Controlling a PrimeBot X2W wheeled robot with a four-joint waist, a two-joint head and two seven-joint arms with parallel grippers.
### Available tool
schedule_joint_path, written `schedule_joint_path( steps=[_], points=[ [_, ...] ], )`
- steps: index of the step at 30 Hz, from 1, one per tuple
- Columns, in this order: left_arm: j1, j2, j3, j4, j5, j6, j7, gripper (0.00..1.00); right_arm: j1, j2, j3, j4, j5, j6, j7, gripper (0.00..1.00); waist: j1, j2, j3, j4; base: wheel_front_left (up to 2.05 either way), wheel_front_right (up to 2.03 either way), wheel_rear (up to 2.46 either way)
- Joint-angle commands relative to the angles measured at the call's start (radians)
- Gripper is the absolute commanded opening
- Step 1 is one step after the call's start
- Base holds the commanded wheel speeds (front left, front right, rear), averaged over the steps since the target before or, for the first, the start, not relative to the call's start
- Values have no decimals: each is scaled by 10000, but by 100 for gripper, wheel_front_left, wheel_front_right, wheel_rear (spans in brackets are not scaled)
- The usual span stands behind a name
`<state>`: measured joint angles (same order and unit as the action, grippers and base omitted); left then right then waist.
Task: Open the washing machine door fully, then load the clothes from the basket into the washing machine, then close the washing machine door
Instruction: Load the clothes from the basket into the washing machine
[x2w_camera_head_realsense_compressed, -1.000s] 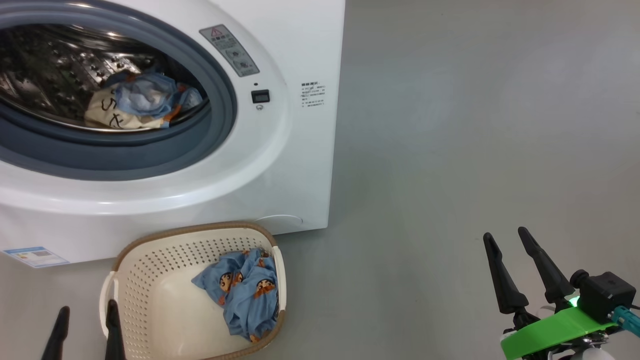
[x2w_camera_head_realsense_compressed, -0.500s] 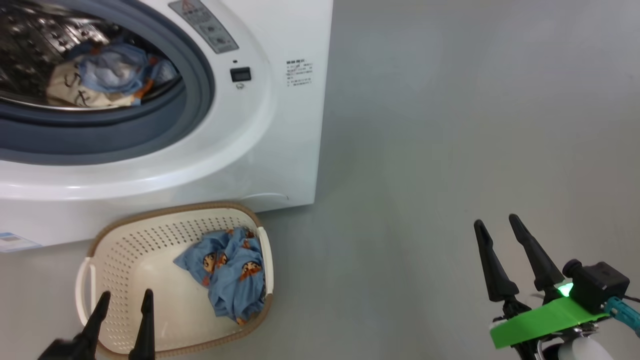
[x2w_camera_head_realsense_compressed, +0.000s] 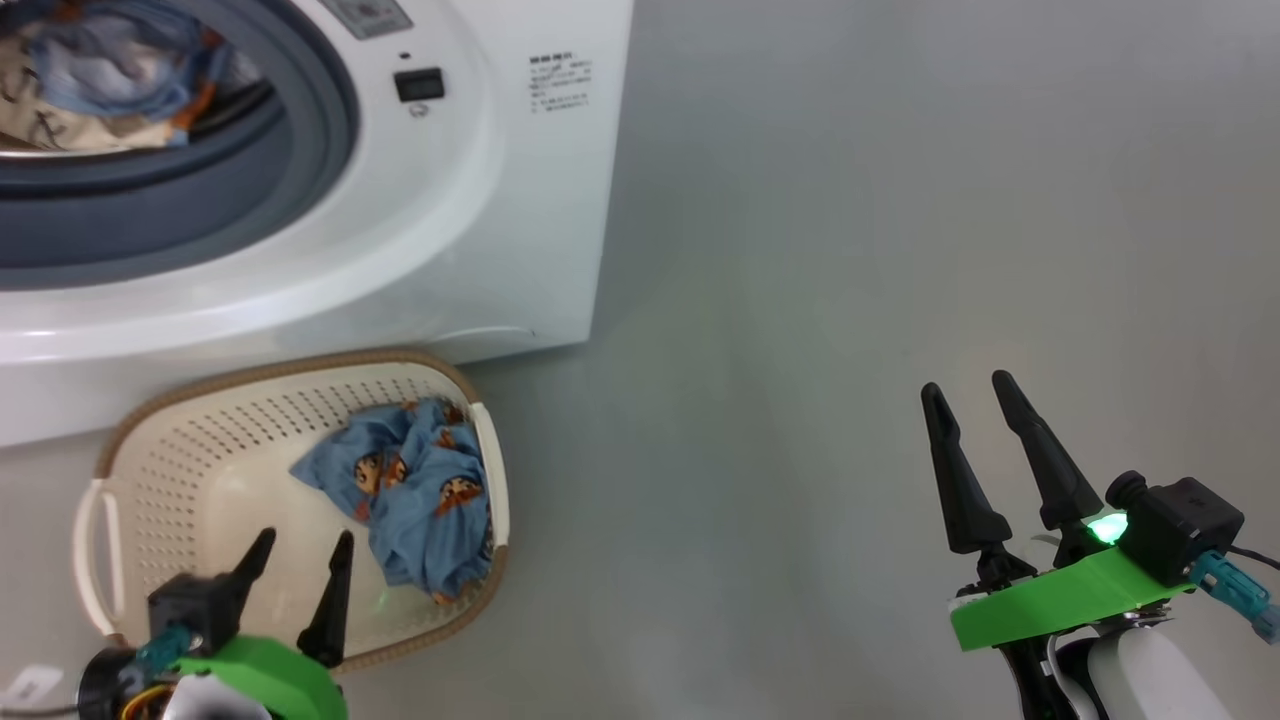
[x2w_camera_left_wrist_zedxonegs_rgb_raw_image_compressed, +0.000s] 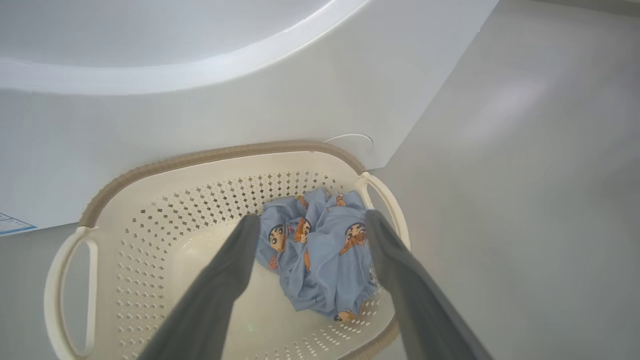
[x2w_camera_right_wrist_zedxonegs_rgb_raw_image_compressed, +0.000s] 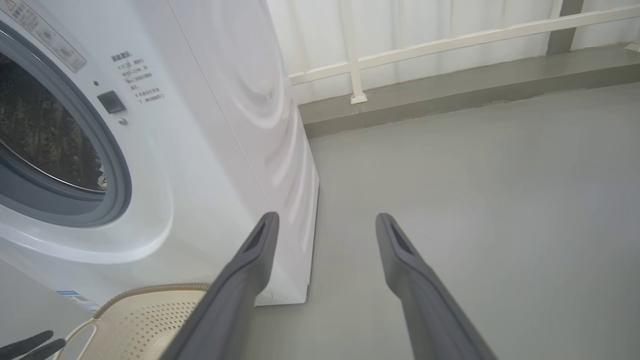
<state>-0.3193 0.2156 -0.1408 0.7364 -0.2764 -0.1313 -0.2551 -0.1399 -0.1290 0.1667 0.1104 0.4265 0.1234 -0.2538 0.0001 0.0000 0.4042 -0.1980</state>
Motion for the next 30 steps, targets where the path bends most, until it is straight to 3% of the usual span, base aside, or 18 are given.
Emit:
schedule_joint_path(
  steps=[1, 20, 30],
  points=[
    [-249, 337, 210, 15, -119, 6, -67, 100, -204, -67, 251, -240, -137, 73, -80, 100, -1, 0, 413, -205, 0, 0, 0],
    [-2968, 1174, -2623, 2999, -1810, 6, -66, 100, -1184, 478, 493, -570, -288, 73, -80, 100, -1, 0, 2449, -992, 0, 0, 0],
    [-4000, 1498, -4015, 3685, -2795, 6, 29, 100, -1416, 580, 574, -723, -357, 73, -80, 100, -1, 0, 3160, -1152, 0, 0, 0]
  ],
)
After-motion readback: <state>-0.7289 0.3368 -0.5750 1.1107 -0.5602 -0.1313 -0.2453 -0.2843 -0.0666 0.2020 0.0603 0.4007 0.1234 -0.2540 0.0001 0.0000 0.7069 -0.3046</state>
